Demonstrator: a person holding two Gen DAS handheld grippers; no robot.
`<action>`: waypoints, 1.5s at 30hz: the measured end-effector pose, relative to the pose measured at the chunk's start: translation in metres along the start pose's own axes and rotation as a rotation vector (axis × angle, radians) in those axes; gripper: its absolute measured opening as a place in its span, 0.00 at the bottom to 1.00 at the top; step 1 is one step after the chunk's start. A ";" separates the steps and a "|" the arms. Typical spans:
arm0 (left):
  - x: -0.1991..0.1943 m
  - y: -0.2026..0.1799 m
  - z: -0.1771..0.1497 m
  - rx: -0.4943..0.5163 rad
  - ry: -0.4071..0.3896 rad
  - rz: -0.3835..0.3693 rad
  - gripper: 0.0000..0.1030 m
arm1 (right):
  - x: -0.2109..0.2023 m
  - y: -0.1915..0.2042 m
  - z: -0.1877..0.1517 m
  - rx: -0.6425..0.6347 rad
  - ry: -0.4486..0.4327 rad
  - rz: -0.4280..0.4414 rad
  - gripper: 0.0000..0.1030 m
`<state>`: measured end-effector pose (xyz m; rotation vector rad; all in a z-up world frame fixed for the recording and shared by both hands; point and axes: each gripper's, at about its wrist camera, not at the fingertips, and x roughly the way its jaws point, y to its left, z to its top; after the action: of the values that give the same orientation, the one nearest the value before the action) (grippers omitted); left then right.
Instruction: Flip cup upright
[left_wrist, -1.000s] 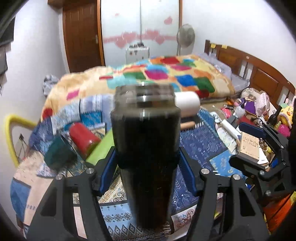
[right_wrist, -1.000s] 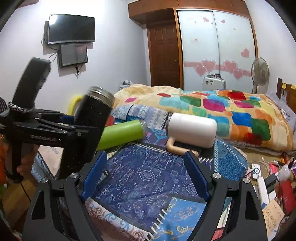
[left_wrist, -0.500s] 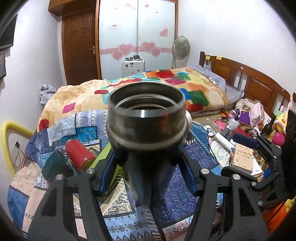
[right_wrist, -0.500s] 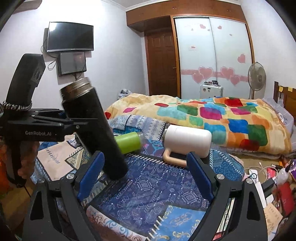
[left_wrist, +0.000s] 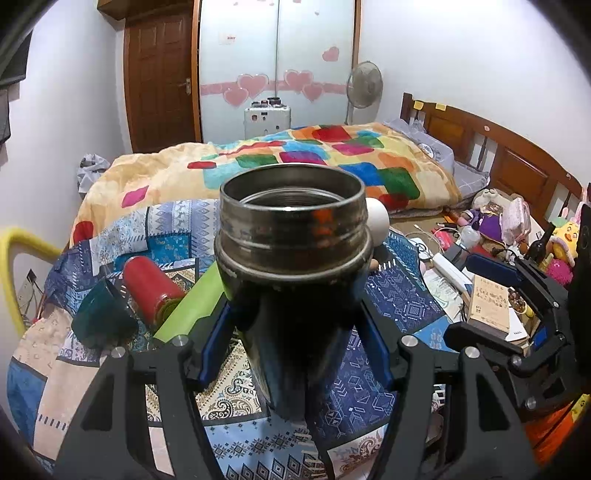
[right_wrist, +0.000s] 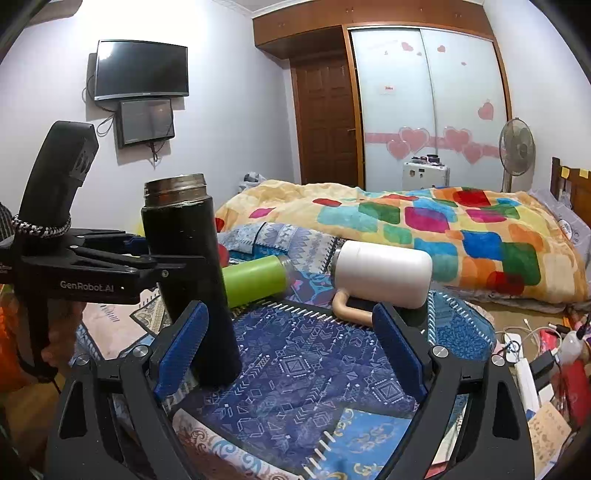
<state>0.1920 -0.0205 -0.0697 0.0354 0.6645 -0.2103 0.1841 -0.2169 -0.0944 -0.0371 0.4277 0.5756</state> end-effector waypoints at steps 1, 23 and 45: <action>-0.001 -0.001 -0.001 0.003 -0.007 0.003 0.62 | 0.000 0.001 0.000 -0.001 0.001 0.000 0.87; -0.116 -0.004 -0.031 -0.026 -0.263 0.136 0.69 | -0.076 0.038 0.026 0.010 -0.158 -0.014 0.87; -0.225 -0.034 -0.078 -0.031 -0.538 0.166 0.94 | -0.152 0.108 0.020 -0.005 -0.362 -0.114 1.00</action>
<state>-0.0351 -0.0046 0.0083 0.0032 0.1273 -0.0435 0.0190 -0.2021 -0.0059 0.0375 0.0716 0.4588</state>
